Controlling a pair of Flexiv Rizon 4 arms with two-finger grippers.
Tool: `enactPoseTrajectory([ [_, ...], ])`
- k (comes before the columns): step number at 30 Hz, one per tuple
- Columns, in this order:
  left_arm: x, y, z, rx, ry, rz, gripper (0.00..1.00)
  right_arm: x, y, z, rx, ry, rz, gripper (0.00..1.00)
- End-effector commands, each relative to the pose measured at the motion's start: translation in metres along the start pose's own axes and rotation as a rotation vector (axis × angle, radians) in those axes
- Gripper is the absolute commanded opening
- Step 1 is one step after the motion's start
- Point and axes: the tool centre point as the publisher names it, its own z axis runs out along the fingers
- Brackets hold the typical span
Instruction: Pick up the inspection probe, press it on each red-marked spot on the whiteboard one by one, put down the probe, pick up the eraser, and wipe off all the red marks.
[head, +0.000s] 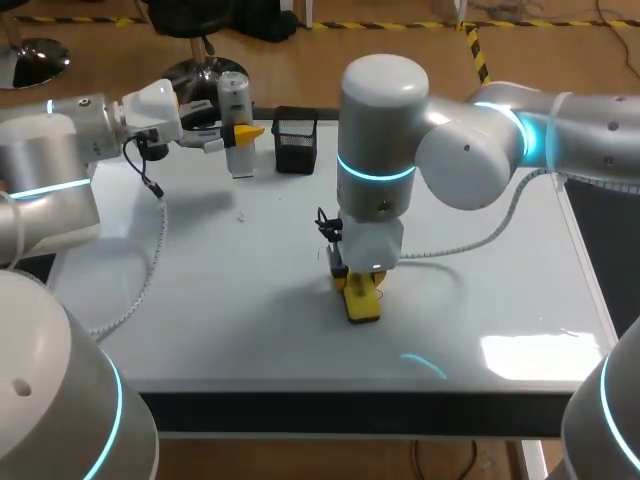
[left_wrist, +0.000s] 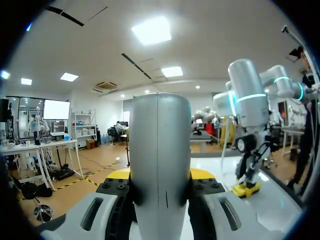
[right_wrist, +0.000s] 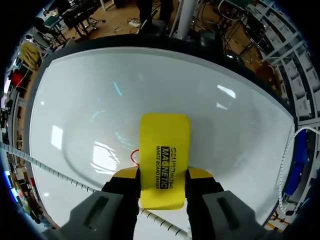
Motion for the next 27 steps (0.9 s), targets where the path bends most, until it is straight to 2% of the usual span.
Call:
enactPoseTrajectory([
  [1,0.0,0.0,0.001,0.002,-0.002,0.002,0.0,0.012,0.002,0.018,0.007,0.0,0.011,0.0],
  [27,0.0,0.0,0.001,0.002,-0.002,0.002,0.0,0.055,0.017,0.04,-0.031,0.026,0.1,0.0],
])
